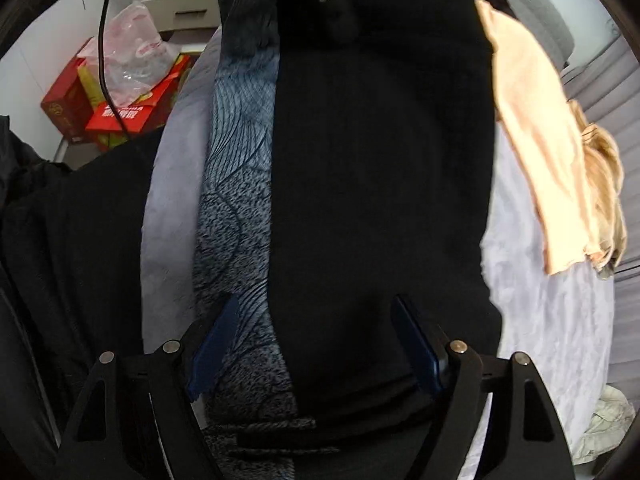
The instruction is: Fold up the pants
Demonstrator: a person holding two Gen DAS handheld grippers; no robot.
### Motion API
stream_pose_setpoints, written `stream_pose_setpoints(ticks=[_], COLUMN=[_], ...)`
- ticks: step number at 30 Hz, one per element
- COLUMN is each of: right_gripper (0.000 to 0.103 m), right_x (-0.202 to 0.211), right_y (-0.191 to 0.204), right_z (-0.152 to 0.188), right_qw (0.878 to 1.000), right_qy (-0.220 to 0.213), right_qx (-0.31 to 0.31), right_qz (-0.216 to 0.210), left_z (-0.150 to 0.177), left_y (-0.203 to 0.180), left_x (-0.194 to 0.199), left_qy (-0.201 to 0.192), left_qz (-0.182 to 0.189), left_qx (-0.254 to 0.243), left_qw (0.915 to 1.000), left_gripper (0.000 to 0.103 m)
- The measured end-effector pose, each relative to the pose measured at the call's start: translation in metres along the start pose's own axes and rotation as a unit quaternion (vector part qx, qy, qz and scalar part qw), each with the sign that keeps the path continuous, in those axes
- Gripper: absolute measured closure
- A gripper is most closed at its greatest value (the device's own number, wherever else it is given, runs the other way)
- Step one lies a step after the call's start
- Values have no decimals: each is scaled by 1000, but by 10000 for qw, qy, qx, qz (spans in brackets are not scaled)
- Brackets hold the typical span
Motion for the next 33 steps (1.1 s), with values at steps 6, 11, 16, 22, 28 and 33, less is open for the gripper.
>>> stream_pose_setpoints(ticks=[6,11,16,22,28,33], right_gripper=[0,0,0,0,0,0], right_x=[-29,-10,59,100,107,122], right_y=[-45,-51,-75,-85,-58,-40], right_z=[13,10,44,130,195,233], right_qw=[9895,9899,9836,9652,9371,9156], right_qy=[-143,-219,-978,-1182,-1358,-1639], right_qx=[-918,-975,-1392,-2332,-3200,-3657], right_qz=[-1106,-1003,-605,-32,314,315], left_z=[-5,-17,-21,-32,-38,-34], left_y=[-34,-47,-79,-156,-245,-336], left_x=[23,37,56,70,65,88], left_qy=[-170,-170,-293,-518,-416,-637], left_qz=[-198,-364,-362,-30,352,865], left_qx=[-384,-455,-746,-1520,-2253,-2931], left_qw=[9989,9982,9961,9870,9728,9500], left_gripper=[77,77,77,79,80,80])
Point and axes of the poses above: each gripper's, at about its wrist camera, not at the fingertips, and x roughly against the way its jaws point, y to its left, z to its underside, the point moved 8 cm from there along -x, roughly the way its jaws point, and after that the axes turned 6 degrees about -z, right-handed, at the moved point
